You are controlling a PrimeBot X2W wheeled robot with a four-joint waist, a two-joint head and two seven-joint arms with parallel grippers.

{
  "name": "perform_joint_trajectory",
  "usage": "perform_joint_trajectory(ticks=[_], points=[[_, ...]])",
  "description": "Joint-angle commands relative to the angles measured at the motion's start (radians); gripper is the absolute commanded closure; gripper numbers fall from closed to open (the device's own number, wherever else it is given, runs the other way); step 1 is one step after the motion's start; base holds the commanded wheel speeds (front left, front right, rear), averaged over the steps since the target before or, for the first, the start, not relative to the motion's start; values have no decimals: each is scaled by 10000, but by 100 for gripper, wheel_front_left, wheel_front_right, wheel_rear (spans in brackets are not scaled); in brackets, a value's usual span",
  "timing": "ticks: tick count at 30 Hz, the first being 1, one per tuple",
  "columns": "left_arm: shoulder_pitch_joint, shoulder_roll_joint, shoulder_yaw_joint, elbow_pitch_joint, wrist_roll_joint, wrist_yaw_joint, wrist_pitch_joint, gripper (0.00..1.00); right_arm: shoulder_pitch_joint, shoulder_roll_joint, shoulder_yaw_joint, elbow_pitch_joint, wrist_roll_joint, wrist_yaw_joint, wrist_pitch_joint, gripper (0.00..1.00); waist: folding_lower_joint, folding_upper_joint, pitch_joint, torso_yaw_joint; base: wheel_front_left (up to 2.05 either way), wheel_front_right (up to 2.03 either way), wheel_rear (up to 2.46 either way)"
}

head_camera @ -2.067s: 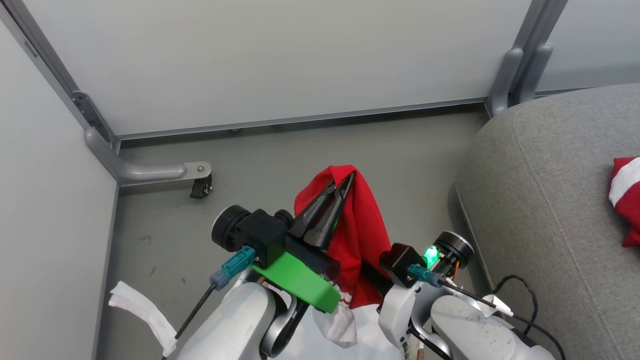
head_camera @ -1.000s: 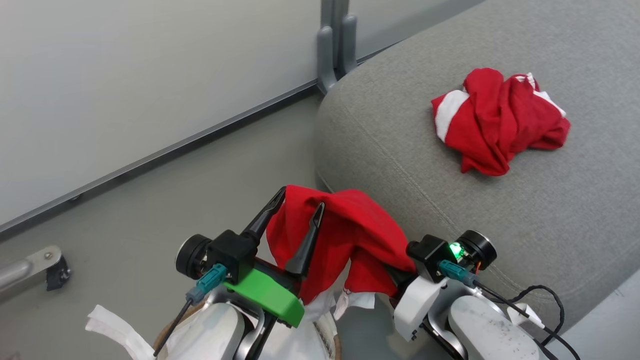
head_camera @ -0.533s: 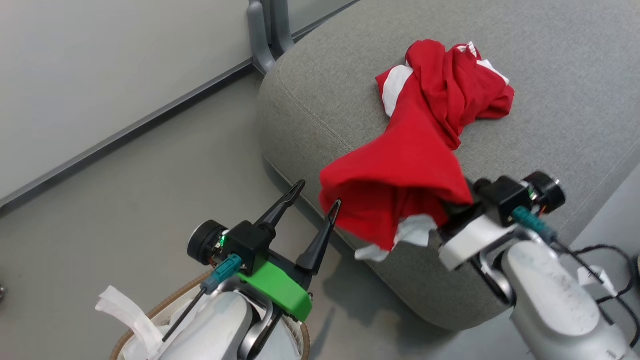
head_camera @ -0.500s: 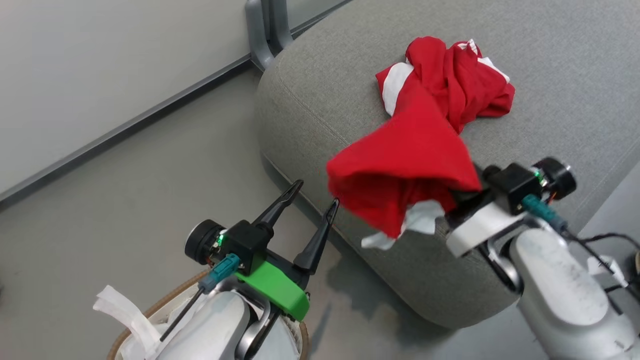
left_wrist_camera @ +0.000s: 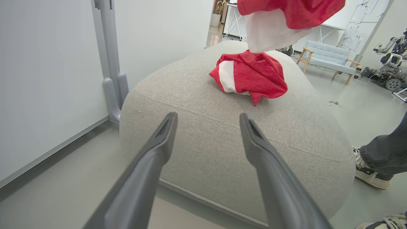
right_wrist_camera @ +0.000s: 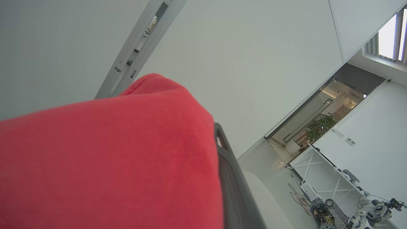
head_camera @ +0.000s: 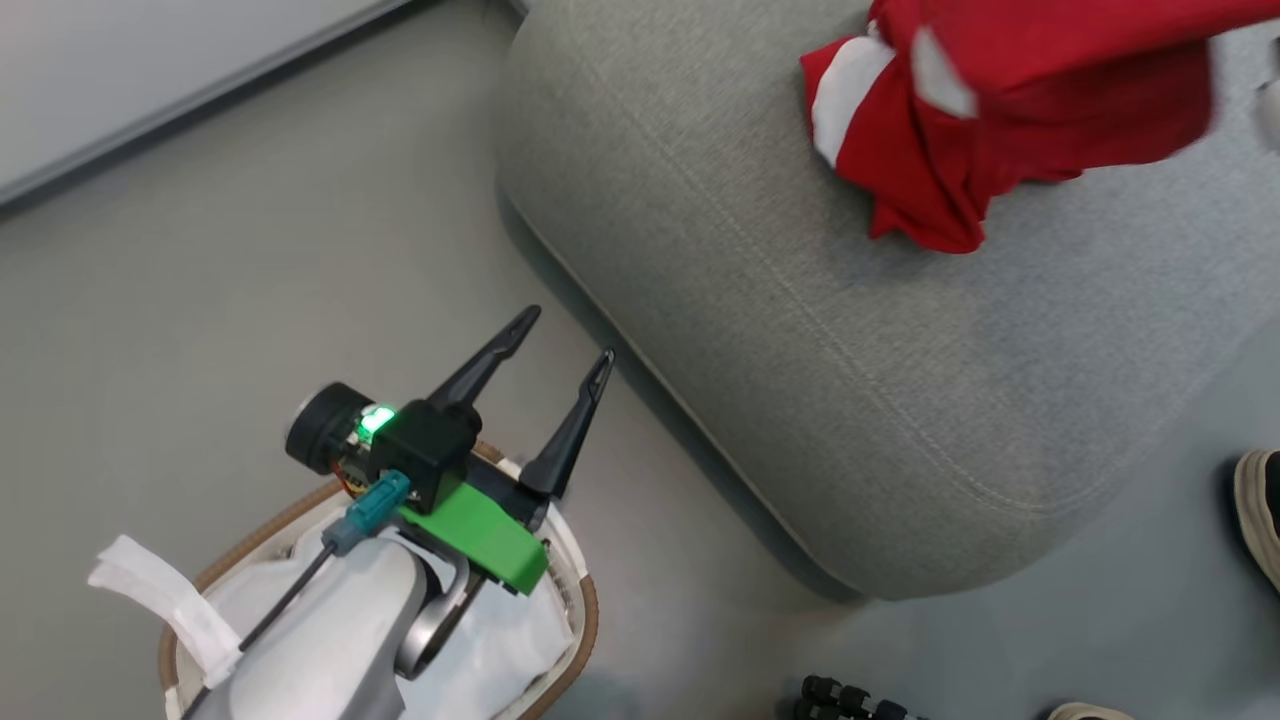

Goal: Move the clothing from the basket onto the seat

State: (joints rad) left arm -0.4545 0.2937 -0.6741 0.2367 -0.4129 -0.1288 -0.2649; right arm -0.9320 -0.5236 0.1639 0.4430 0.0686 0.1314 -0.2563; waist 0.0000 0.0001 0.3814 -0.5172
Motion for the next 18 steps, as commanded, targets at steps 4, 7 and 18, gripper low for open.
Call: perform_joint_trajectory(ticks=[4, 7, 18], points=[[-542, 397, -97, -126, -45, -35, 11, 0, -603, -223, -846, 778, -306, -13, 142, 100, 0, -1, 1522, 1173, 0, 0, 0], [-653, 538, -149, -179, -89, -35, 11, 0, -738, -156, -1379, 1117, -666, -14, 282, 100, 0, -1, 1973, 1495, 0, 0, 0], [-880, 768, -154, -155, -218, -35, 11, 0, 437, 1217, -3933, 2903, -2188, -14, 117, 100, 0, -1, 2750, 2005, 0, 0, 0]])
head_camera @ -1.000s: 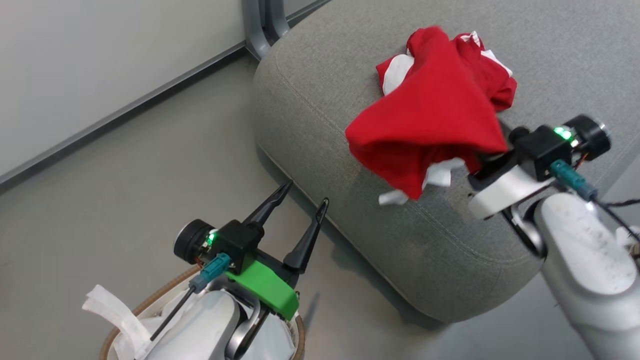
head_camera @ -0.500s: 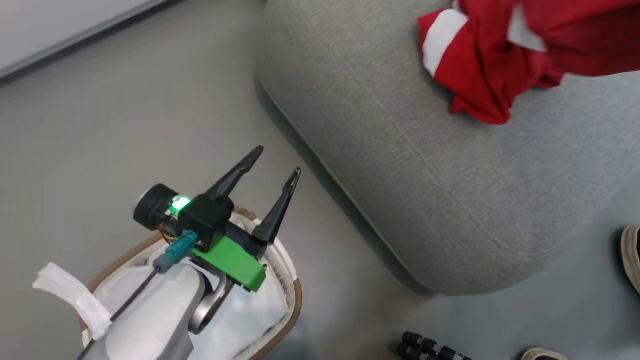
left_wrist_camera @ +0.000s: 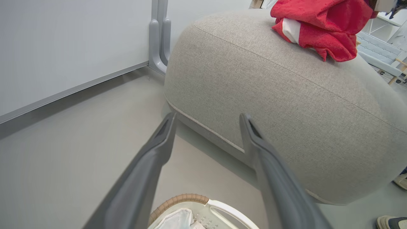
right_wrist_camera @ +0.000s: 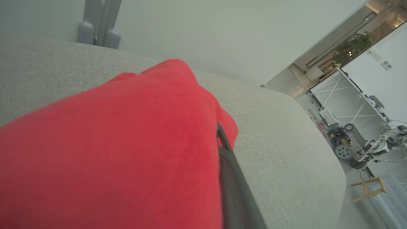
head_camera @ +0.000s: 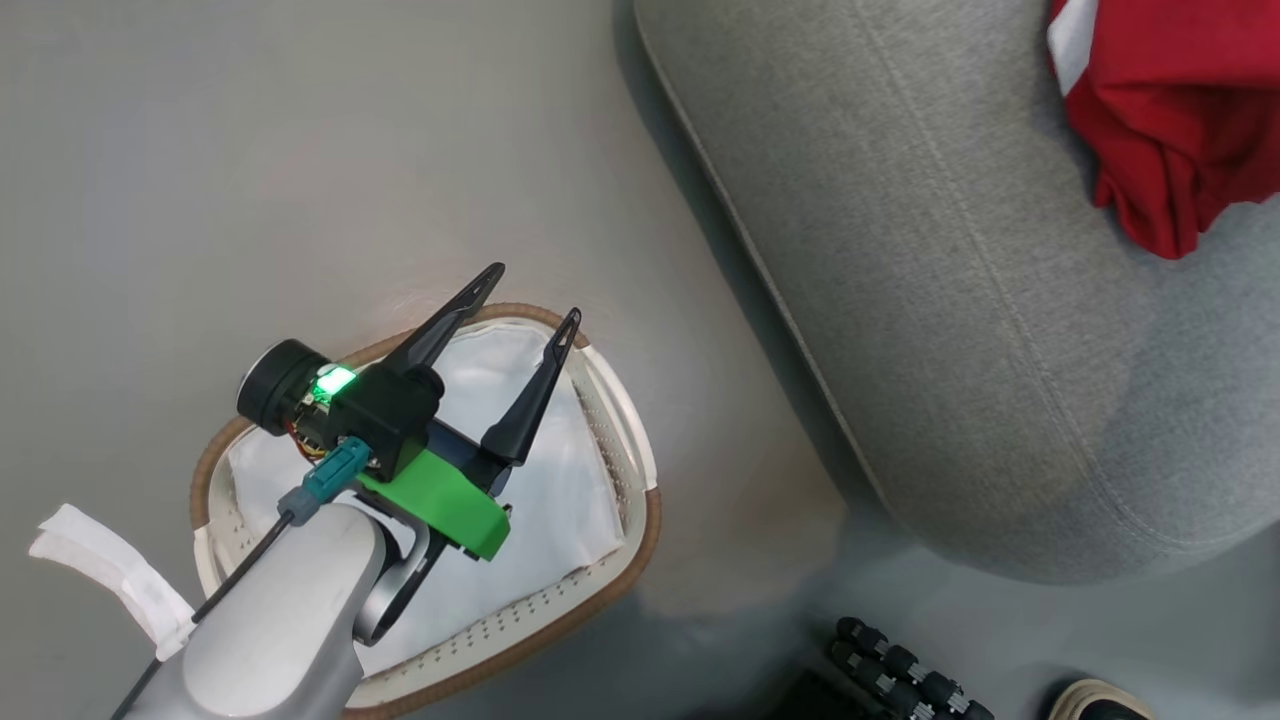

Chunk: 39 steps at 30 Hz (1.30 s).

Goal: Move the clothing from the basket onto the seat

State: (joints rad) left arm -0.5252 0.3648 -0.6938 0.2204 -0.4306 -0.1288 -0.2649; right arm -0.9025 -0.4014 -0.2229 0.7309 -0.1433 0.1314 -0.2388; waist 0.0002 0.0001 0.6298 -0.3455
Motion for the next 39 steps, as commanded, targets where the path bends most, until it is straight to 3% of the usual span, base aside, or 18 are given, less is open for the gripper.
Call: perform_joint_trajectory(ticks=[1, 2, 3, 4, 11, 20, 30, 39], points=[[-130, 37, 51, 34, -59, -35, 11, 0, 278, 94, -158, 132, -134, -14, -83, 85, -2, -1, 219, 279, 0, 0, 0], [-63, -3, 60, 65, -66, -35, 11, 0, 466, 224, -244, 241, -214, -14, -132, 52, -2, -1, 154, 266, 0, 0, 0], [-5, -49, 69, 108, -68, -35, 11, 0, 617, 325, -358, 320, -286, -14, -180, 3, -2, -1, 71, 247, 0, 0, 0], [39, -80, 83, 147, -67, -35, 11, 0, 751, 378, -408, 378, -376, -14, -189, 0, -2, -1, -1, 229, 0, 0, 0], [368, -332, 370, 389, -106, -35, 11, 0, 1841, 998, -572, -159, -261, -14, -265, 0, -2, -1, -823, 94, 0, 0, 0], [1264, -888, 1147, 787, -64, -35, 11, 0, 3571, 988, 217, -1514, 250, -14, -269, 0, -2, -1, -2302, 223, 0, 0, 0], [2595, -1566, 3045, 1002, 467, -35, 11, 0, 4433, 1346, 1855, -2784, 1367, -14, -262, 0, -2, -1, -3621, 938, 0, 0, 0], [3581, -2278, 5320, 895, 1654, -24, 11, 0, 4611, 2268, 2687, -3350, 2025, -14, -261, 0, -2, -1, -4399, 1796, 0, 0, 0]])
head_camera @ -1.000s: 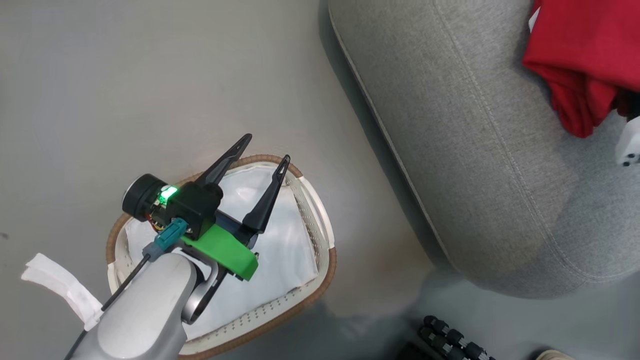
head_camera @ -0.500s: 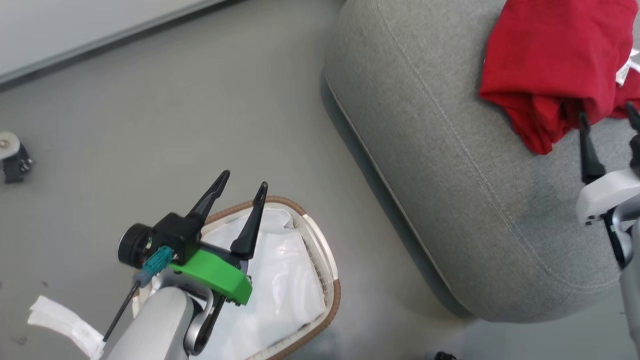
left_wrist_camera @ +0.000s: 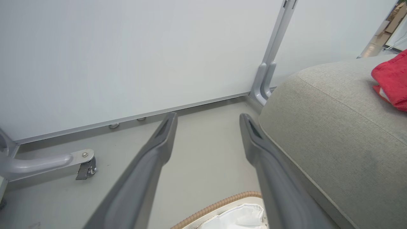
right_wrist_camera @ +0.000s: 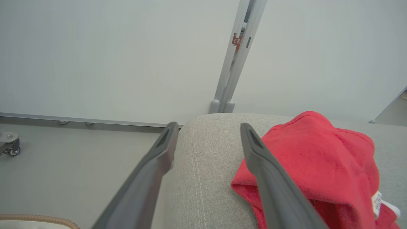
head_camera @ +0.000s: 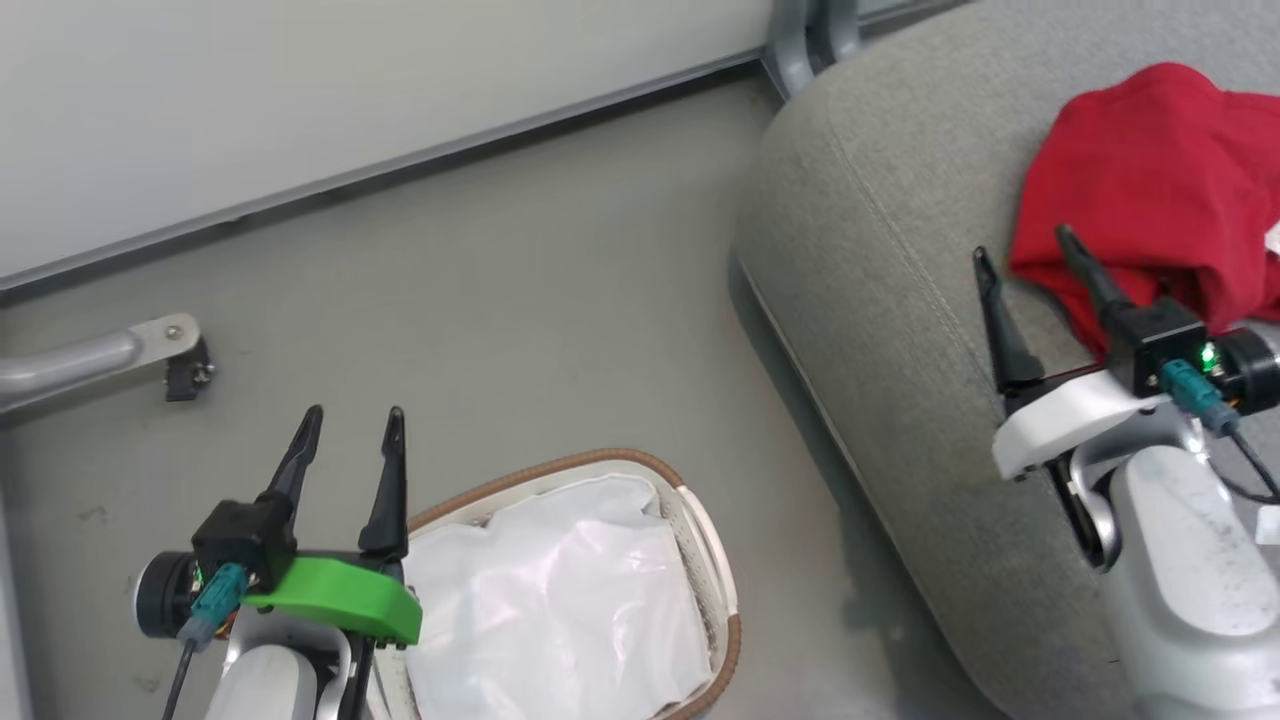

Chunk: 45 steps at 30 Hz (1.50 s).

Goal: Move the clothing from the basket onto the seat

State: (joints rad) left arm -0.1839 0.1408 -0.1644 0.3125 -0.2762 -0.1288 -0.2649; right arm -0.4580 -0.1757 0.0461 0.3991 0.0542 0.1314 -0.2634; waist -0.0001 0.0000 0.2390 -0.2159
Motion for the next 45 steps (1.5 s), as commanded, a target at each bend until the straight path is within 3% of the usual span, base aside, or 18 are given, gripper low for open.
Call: perform_joint_trajectory(ticks=[1, 7, 13, 30, 31, 35, 45], points=[[246, -103, 223, -12, 216, -25, 11, 0, 227, 123, -9, -54, 88, -14, -15, 0, 1, 0, -556, 576, 0, 0, 0], [599, -415, 1268, -43, 819, -30, 12, 0, 696, 714, 46, -73, 90, -13, -16, 0, 1, 0, -903, 984, 0, 0, 0], [976, -594, 1832, 124, 1009, -32, 12, 0, 1325, 914, 226, -28, 259, -14, -16, 0, 1, 0, -1261, 1239, 0, 0, 0], [2232, -857, 2073, 220, 625, -34, 12, 0, 2930, 1120, -161, -348, 439, -13, -16, 0, 1, 0, -2065, 1570, 0, 0, 0], [2125, -863, 2057, 221, 656, 0, 0, 100, 2843, 1135, -131, -308, 377, -2, 0, 100, 1, 0, -2060, 1564, 0, 0, 0], [2119, -924, 2029, 526, 531, 2, 53, 100, 2921, 1206, -145, -13, 504, 0, 64, 100, 1, 0, -2069, 1574, 0, 0, 0], [1916, -919, 2152, 366, -1335, -1, 572, 100, 2973, 1209, -378, -205, 2530, -1, 603, 100, 1, 0, -2092, 1620, 0, 0, 0]])
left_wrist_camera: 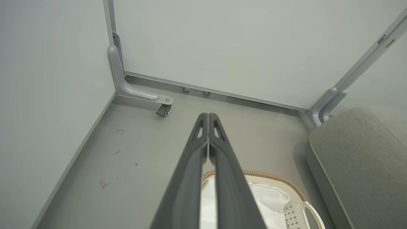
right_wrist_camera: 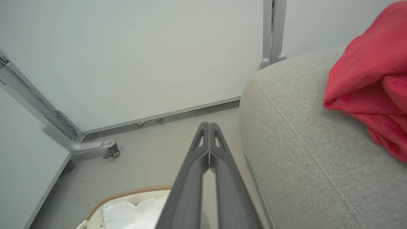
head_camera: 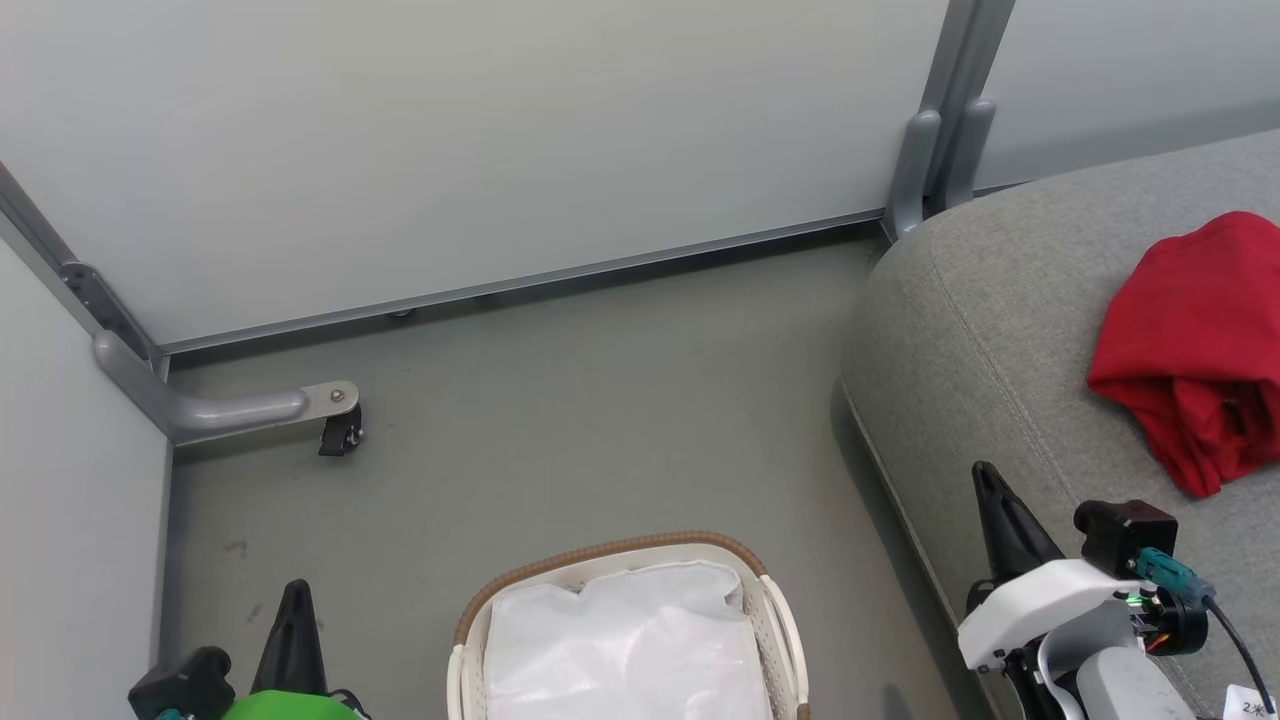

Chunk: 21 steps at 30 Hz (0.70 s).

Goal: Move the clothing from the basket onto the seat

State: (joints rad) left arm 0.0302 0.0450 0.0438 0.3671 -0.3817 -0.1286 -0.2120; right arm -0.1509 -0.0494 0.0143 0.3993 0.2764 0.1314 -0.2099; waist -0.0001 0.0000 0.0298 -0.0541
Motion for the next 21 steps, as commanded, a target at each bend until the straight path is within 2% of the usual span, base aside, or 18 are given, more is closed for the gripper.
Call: perform_joint_trajectory(ticks=[1, 21], points=[[-244, 40, 78, -202, -477, -3, 94, 100, -83, -54, -72, -237, 522, -1, 112, 100, 1, 0, -3, 8, 0, 0, 0], [-568, 50, 232, -495, -3592, -9, 911, 100, 72, -48, -364, -634, 3903, -3, 903, 100, 1, 0, -49, 100, 0, 0, 0]])
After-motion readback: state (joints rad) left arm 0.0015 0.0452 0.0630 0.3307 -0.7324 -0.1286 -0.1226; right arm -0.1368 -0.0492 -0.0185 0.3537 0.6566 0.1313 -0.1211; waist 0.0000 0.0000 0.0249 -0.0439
